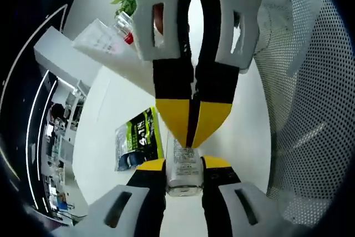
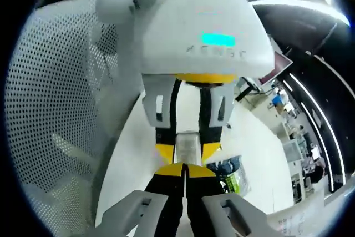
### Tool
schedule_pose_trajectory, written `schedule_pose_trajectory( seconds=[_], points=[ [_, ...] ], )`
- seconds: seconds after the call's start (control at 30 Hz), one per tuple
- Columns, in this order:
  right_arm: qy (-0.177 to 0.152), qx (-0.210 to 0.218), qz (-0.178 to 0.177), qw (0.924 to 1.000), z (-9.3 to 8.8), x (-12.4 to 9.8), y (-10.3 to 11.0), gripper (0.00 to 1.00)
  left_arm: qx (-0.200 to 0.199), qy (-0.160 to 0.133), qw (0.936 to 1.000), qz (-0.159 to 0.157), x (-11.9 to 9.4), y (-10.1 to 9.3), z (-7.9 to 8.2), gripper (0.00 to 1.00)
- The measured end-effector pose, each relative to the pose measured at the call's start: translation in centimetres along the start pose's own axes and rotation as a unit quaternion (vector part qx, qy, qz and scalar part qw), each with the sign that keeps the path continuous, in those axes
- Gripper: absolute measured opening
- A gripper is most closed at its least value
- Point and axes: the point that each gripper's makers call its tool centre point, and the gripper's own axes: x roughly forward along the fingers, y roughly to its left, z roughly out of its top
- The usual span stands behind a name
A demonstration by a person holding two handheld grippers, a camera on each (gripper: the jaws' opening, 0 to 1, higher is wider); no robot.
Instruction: Arrange the skincare products in the storage area until every visible bottle or jar stands upright without overlapping.
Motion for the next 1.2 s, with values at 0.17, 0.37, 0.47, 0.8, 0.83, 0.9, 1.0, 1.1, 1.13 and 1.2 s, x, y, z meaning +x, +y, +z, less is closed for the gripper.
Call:
schedule_pose_trajectory(
  seconds=[0.17, 0.37, 0.47, 0.8, 0.83, 0.9, 1.0, 1.1, 1.13, 1.2],
  points=[
    [0.027, 0.014, -0.013, 0.9994, -2.4, 0.1, -0.8, 0.0, -0.015, -0.018, 0.9997, -0.001, -0.3, 0.0, 0.7, 0.23],
    [0.04, 0.045, -0.019, 0.998, -4.0, -0.1, -1.3, 0.2, -0.05, -0.034, 0.9982, -0.005, -0.6, -0.1, 1.0, 0.23],
    [0.042, 0.044, -0.017, 0.998, -4.0, 0.0, -0.8, 0.19, -0.059, -0.05, 0.9969, -0.011, -0.9, -0.3, 1.6, 0.23],
    [0.037, 0.042, -0.006, 0.9984, -4.1, 0.7, -0.4, 0.29, -0.049, -0.109, 0.9926, -0.02, -1.6, -0.7, 3.7, 0.23],
    [0.038, 0.041, -0.005, 0.9984, -4.2, 0.7, -0.4, 0.26, -0.048, -0.111, 0.9925, -0.022, -1.7, -0.9, 3.8, 0.23],
    [0.043, 0.042, 0.002, 0.9982, -4.4, 0.8, -0.1, 0.2, -0.042, -0.119, 0.9916, -0.026, -1.8, -1.0, 4.1, 0.23],
    [0.046, 0.054, -0.009, 0.9974, -4.7, 0.5, -0.7, 0.12, -0.043, -0.126, 0.9906, -0.031, -1.8, -1.1, 4.3, 0.23],
    [0.052, 0.059, 0.0, 0.9969, -4.7, 0.3, -0.4, 0.11, -0.04, -0.12, 0.9914, -0.034, -1.6, -1.3, 4.1, 0.23],
    [0.057, 0.052, -0.003, 0.997, -4.8, 0.2, -0.4, 0.1, -0.039, -0.119, 0.9915, -0.034, -1.6, -1.3, 4.1, 0.23],
    [0.065, 0.043, -0.011, 0.9969, -4.7, -0.1, -0.8, 0.1, -0.037, -0.115, 0.9923, -0.026, -1.6, -1.0, 3.9, 0.23]
  ],
)
